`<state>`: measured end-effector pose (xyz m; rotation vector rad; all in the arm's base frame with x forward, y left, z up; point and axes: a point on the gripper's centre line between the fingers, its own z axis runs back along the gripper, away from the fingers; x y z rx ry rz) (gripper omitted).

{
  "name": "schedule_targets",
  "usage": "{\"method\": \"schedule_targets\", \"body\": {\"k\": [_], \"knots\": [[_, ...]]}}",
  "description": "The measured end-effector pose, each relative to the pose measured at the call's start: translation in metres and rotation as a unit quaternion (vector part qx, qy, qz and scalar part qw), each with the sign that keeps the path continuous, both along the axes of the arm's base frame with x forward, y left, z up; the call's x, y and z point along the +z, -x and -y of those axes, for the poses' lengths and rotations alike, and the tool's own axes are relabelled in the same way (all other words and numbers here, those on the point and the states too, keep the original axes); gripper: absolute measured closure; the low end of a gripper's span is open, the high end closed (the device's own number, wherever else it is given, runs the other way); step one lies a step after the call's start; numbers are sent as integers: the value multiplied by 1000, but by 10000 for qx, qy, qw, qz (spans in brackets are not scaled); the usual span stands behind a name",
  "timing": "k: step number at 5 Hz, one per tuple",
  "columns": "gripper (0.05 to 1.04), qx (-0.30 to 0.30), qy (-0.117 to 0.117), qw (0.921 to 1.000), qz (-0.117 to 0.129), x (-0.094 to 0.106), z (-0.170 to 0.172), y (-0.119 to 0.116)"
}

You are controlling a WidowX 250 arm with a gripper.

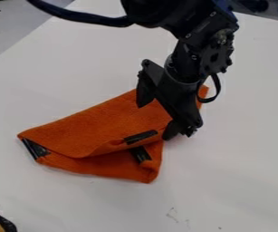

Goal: Unfold the cloth from bottom right to top left

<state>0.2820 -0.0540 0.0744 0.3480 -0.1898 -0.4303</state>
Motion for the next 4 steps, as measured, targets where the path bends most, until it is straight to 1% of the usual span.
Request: {"method": "schedule_targets", "body": {"k": [1,2,3,4], "knots": [[82,21,-44,9999,-114,-7,-1,2],[82,78,-194,9997,-122,-9,-8,6],[82,320,-277,9990,-115,-17,-27,11],[82,440,-240,9987,-87,-19,-38,9]]}}
